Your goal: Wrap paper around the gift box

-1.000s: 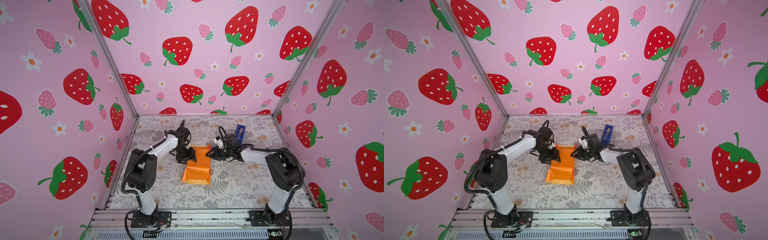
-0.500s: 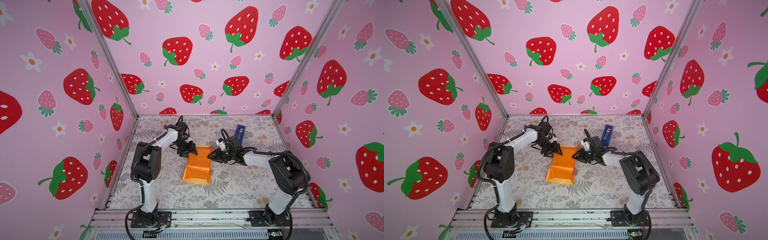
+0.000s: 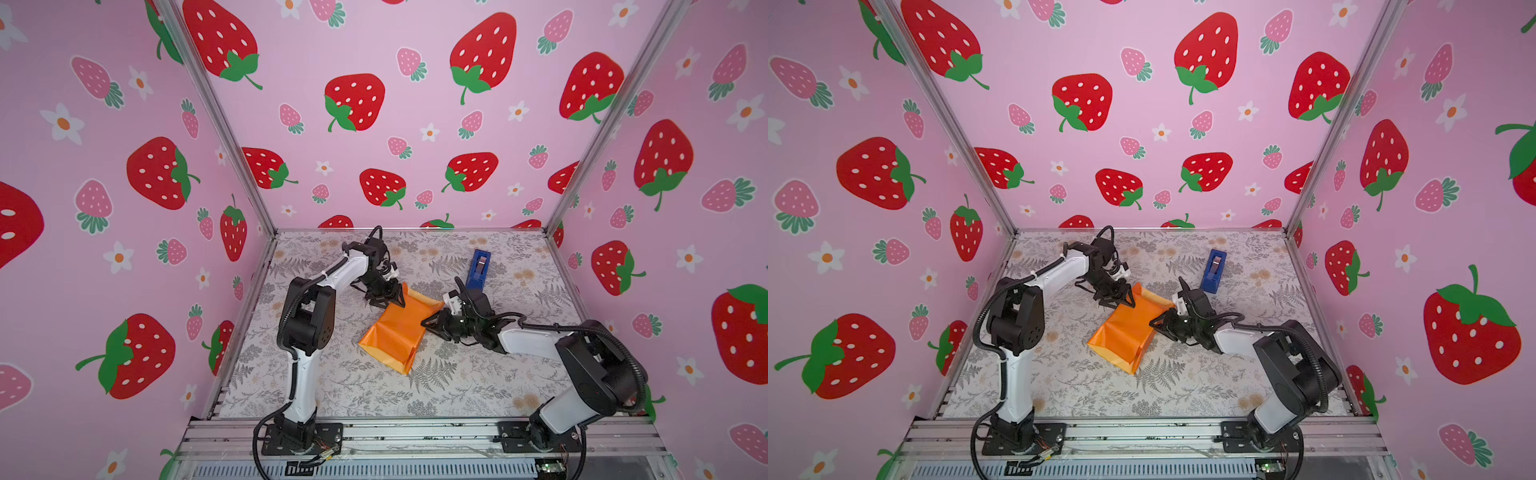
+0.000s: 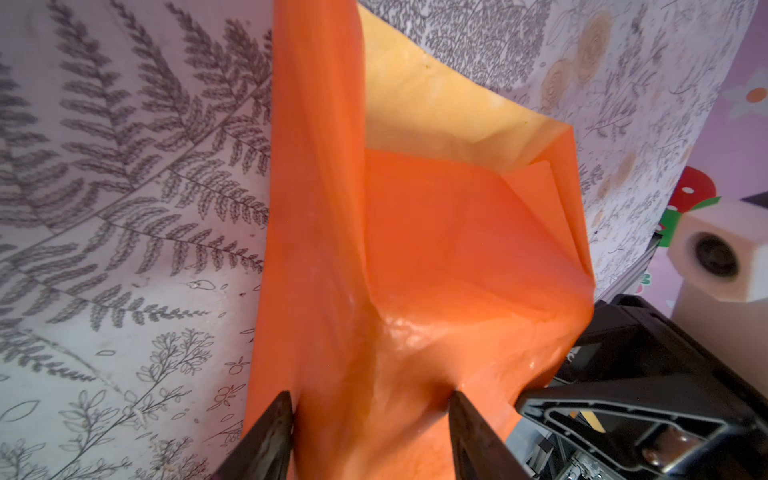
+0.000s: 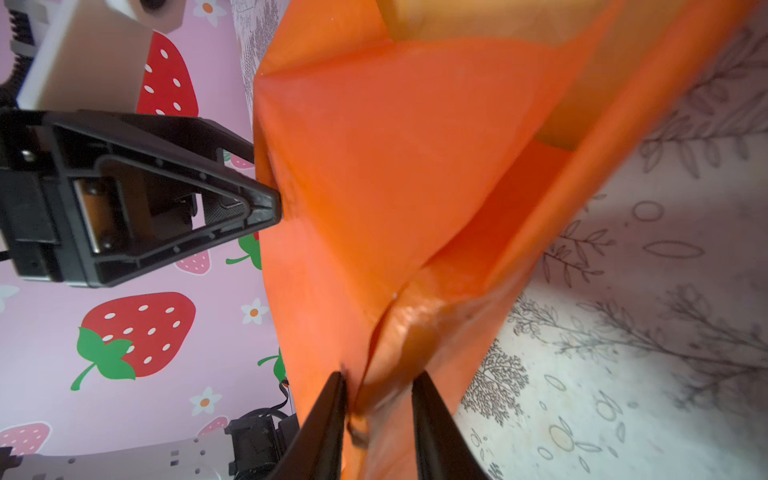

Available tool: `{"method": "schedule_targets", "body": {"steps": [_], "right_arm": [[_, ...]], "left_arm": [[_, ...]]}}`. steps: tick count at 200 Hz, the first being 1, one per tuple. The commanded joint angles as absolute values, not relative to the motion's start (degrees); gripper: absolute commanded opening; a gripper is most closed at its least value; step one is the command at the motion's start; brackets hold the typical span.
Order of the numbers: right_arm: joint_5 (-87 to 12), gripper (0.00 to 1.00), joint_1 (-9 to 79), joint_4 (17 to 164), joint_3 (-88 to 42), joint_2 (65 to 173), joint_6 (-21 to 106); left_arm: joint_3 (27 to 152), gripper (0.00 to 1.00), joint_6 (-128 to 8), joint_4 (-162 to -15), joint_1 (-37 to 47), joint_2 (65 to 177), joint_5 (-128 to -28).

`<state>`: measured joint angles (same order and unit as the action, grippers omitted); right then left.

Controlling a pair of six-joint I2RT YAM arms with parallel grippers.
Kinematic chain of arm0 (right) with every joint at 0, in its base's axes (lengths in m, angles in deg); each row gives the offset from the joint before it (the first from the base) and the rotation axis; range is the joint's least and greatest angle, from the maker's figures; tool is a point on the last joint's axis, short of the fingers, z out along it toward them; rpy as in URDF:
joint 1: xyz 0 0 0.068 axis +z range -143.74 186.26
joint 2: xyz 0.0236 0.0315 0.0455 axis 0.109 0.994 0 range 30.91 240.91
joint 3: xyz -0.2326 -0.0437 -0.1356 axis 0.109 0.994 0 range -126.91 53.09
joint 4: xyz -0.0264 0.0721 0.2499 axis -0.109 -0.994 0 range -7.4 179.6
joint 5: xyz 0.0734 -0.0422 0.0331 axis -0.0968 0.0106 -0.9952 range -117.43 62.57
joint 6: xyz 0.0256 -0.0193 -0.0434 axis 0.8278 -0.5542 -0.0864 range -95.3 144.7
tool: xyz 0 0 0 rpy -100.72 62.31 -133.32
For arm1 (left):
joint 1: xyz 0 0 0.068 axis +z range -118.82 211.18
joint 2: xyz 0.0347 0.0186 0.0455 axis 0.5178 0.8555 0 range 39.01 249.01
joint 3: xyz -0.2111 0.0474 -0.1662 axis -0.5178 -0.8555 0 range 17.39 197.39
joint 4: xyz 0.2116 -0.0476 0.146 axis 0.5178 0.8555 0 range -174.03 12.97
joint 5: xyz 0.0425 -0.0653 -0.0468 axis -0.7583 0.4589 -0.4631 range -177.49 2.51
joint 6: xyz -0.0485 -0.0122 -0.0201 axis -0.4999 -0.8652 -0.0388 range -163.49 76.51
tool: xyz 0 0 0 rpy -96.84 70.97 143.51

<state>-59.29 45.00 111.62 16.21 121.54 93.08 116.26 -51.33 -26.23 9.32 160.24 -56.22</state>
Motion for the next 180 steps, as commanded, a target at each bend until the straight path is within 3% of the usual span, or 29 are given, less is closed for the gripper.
{"method": "schedule_targets", "body": {"steps": [1, 36, 69, 104, 138, 180], "right_arm": [[-57.02, 0.31, 45.46, 112.89, 16.98, 121.79, 96.24], [-57.12, 0.29, 45.46, 112.28, 16.53, 122.05, 96.42], [-57.31, 0.28, 45.48, 112.01, 16.25, 121.98, 96.50], [-57.24, 0.28, 45.54, 111.53, 16.17, 121.85, 96.16], [-57.40, 0.28, 45.59, 111.39, 16.23, 121.98, 95.89], [-57.46, 0.28, 45.63, 110.86, 15.91, 121.82, 95.45]], "left_arm": [[118.45, 0.61, -49.88, -22.08, 9.42, 155.75, -64.03], [118.82, 0.61, -50.19, -21.18, 9.28, 147.79, -69.95], [115.04, 0.56, -54.55, -23.78, 6.66, 141.86, -63.16], [103.88, 0.42, -62.59, -32.81, 3.36, 139.64, -54.41], [97.79, 0.36, -66.49, -39.50, 0.54, 140.81, -52.55], [94.01, 0.35, -66.30, -40.95, -0.19, 142.61, -52.31]]}}
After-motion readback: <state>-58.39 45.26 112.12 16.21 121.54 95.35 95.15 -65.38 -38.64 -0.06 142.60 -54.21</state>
